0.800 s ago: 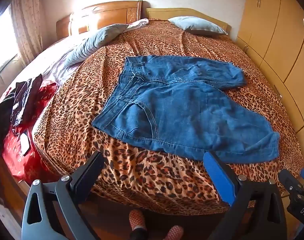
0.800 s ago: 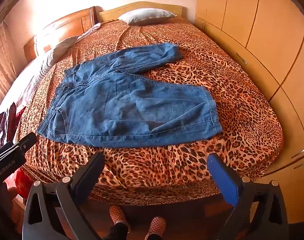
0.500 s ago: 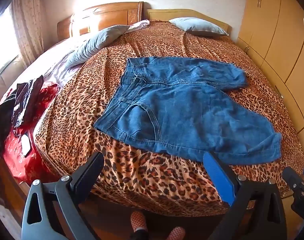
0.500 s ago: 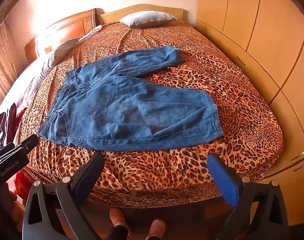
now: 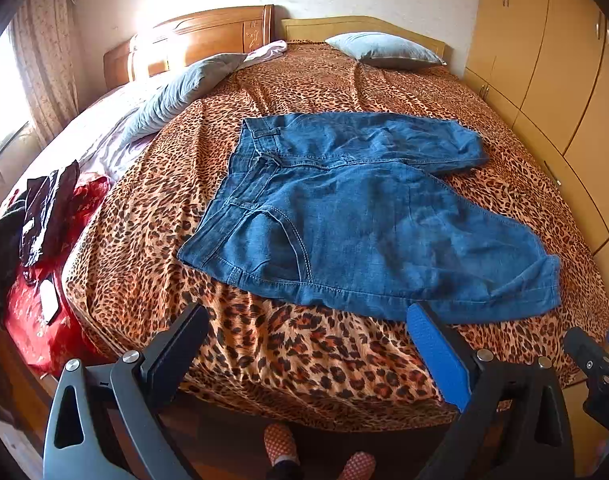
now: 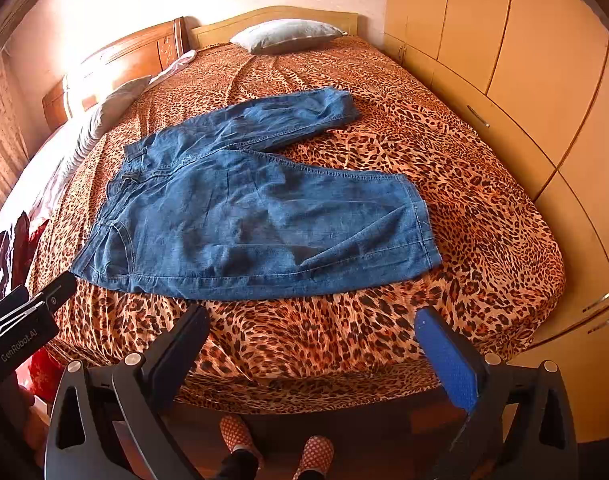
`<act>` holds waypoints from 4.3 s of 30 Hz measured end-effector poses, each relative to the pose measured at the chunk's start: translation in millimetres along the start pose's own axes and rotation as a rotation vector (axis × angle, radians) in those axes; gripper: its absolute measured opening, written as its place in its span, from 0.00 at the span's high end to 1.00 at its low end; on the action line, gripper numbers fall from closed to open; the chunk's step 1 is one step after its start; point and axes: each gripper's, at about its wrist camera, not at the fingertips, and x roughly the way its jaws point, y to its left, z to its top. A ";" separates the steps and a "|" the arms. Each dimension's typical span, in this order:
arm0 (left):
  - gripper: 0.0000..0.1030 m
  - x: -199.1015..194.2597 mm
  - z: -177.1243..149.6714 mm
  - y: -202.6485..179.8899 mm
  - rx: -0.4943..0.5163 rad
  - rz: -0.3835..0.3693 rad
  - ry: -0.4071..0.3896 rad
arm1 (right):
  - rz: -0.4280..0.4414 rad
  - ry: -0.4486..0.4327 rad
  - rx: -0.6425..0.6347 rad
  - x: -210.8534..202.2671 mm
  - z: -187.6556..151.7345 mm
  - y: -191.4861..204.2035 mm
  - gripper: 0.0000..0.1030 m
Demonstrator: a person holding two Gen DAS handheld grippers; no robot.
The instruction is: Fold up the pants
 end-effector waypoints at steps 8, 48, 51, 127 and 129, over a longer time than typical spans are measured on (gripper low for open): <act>0.02 0.9 -1.2 -9.4 0.015 -0.011 0.008 | -0.008 0.014 0.024 2.5 -3.1 -11.7 0.00; 0.02 0.6 -0.5 -20.6 0.027 -0.003 0.013 | 0.018 0.018 0.043 7.1 -0.9 -22.3 0.00; 0.02 1.1 -1.2 -21.5 0.028 -0.003 0.017 | 0.019 0.018 0.046 6.7 -1.4 -22.9 0.00; 0.03 267.1 178.8 136.4 -0.078 0.059 0.522 | 0.062 0.280 0.271 183.9 90.3 -164.3 0.03; 0.03 281.8 178.3 136.5 -0.068 0.036 0.545 | 0.074 0.296 0.268 190.3 87.8 -163.5 0.03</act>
